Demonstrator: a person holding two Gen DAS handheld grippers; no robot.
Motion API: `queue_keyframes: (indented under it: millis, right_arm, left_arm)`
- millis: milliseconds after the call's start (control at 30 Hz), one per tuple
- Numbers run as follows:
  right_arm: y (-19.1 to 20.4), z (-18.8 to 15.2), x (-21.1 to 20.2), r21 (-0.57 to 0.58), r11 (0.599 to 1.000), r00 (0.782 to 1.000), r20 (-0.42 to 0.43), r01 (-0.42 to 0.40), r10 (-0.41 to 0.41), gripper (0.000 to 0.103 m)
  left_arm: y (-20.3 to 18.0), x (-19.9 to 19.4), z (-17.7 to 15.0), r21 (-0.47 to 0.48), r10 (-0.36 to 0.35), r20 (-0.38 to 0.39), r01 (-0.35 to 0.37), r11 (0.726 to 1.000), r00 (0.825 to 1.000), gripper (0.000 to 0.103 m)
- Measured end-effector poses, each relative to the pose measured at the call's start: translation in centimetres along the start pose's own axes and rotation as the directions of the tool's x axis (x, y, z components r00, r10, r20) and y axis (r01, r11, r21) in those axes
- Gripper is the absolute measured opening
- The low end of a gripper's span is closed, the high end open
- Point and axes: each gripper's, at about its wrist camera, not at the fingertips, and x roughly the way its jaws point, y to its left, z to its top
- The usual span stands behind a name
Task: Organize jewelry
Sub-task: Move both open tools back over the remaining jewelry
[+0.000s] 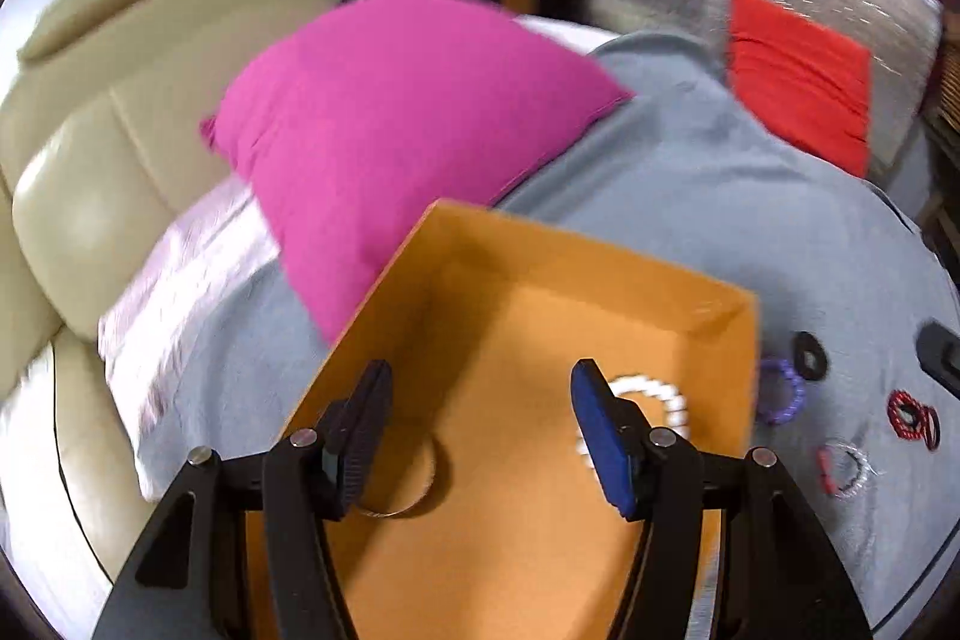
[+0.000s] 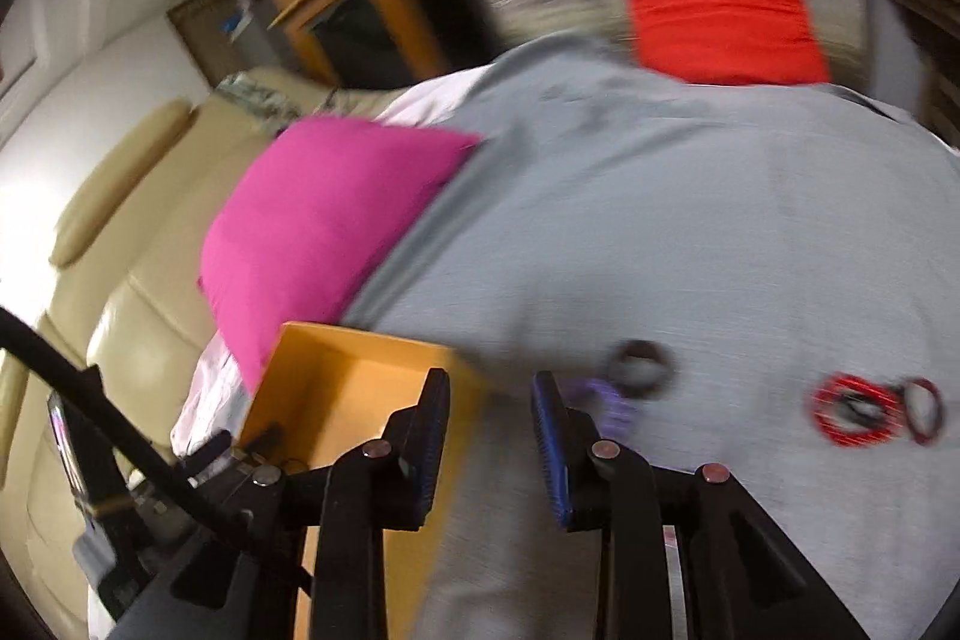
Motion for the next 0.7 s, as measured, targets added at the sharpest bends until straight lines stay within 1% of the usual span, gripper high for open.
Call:
queue_keyframes:
  millis: [100,133,200,267,400,500,600,700]
  right_arm:
    - [-4.7,-1.0,-2.3,0.049,0.997,0.999,0.004,0.054,-0.054,0.033]
    - [-6.8,-1.7,-3.2,0.073,0.994,0.997,0.001,0.076,-0.076,0.033]
    - [-10.4,-2.9,-4.5,0.125,0.986,0.994,-0.005,0.108,-0.108,0.033]
    - [-13.6,-4.0,-5.5,0.187,0.975,0.993,-0.014,0.118,-0.118,0.033]
    - [-19.0,-5.7,-6.9,0.306,0.944,0.991,0.007,0.122,-0.131,0.033]
    - [-21.9,-6.1,-7.6,0.378,0.917,0.989,0.023,0.130,-0.149,0.032]
    - [-23.9,-5.8,-8.3,0.413,0.901,0.985,0.039,0.135,-0.165,0.032]
    - [-24.8,-6.0,-8.1,0.430,0.892,0.986,0.020,0.139,-0.164,0.032]
  left_arm:
    - [-2.4,-1.0,-0.2,0.065,-0.015,0.044,0.013,0.998,0.999,0.062]
    - [-3.0,-1.2,-0.3,0.078,-0.026,0.054,0.021,0.997,0.998,0.062]
    - [-4.7,-1.6,-0.5,0.102,-0.072,0.072,0.064,0.993,0.995,0.062]
    - [-6.3,-1.8,-0.8,0.126,-0.106,0.079,0.095,0.987,0.991,0.062]
    - [-10.3,-2.4,-1.3,0.200,-0.159,0.099,0.137,0.970,0.982,0.062]
    - [-13.2,-2.7,-1.8,0.266,-0.188,0.104,0.154,0.952,0.977,0.062]
    - [-16.0,-2.0,-2.4,0.334,-0.208,0.083,0.169,0.927,0.975,0.062]
    - [-17.9,-1.7,-3.0,0.366,-0.210,0.062,0.173,0.914,0.976,0.062]
